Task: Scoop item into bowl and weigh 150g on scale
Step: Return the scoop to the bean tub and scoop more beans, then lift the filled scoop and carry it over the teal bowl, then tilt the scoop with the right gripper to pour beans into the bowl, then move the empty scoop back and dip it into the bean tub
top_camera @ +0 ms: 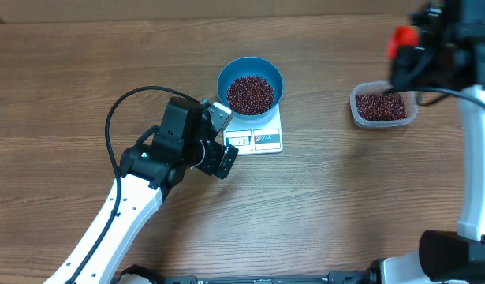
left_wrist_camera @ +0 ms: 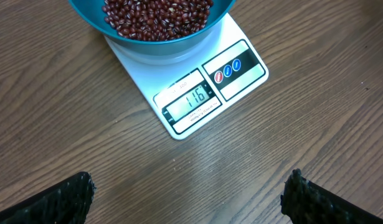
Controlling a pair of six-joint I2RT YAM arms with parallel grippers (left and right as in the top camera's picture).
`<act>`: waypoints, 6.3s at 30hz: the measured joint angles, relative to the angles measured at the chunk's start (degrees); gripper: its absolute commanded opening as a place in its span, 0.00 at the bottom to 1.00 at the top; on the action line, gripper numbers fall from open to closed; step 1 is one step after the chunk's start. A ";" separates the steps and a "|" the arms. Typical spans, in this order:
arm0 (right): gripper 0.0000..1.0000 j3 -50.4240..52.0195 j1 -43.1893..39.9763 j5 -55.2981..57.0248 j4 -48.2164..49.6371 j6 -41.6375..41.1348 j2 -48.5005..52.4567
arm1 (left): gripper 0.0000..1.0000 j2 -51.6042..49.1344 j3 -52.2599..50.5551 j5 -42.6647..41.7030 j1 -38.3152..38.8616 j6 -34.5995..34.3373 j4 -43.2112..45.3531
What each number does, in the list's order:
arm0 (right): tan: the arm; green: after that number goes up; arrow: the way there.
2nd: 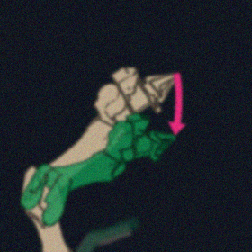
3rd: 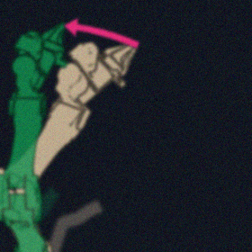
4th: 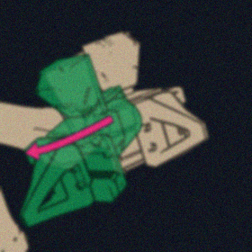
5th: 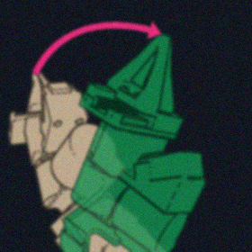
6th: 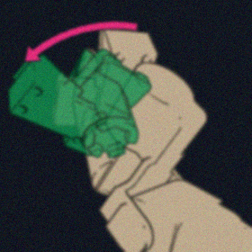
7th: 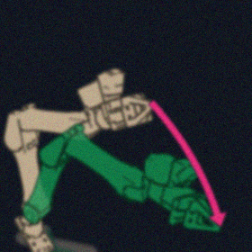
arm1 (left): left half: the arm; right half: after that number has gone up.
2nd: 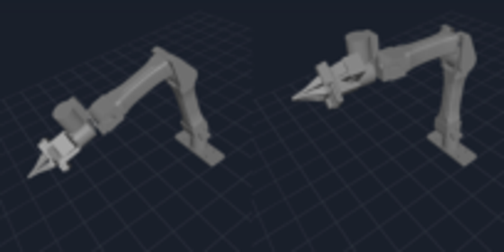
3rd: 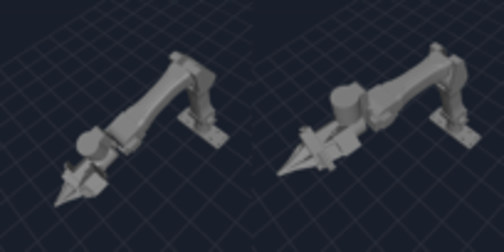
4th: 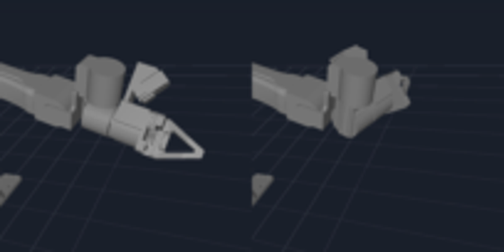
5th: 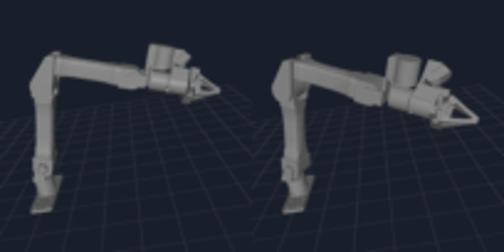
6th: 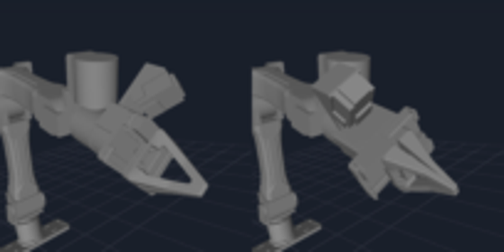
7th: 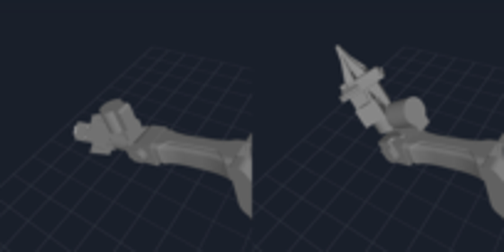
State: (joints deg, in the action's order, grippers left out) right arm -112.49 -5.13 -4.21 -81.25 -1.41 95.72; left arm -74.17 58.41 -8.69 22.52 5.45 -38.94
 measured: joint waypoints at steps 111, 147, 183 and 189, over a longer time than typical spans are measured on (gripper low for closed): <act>0.04 10.19 -21.31 -54.49 -15.89 43.71 24.70 | 1.00 0.00 0.00 0.00 0.00 0.00 0.00; 0.04 -6.71 28.06 -9.01 4.44 2.14 24.79 | 1.00 0.00 0.00 0.02 0.02 0.00 -0.02; 0.04 -11.41 23.50 1.11 0.61 1.42 16.96 | 1.00 0.00 0.00 0.00 0.00 0.00 0.00; 0.04 -12.13 11.56 -0.13 -5.86 1.46 12.46 | 1.00 0.00 0.00 0.02 0.00 0.00 0.00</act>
State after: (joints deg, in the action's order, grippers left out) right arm -124.62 6.44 -4.34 -87.11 0.05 108.18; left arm -74.17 58.41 -8.67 22.52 5.45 -38.94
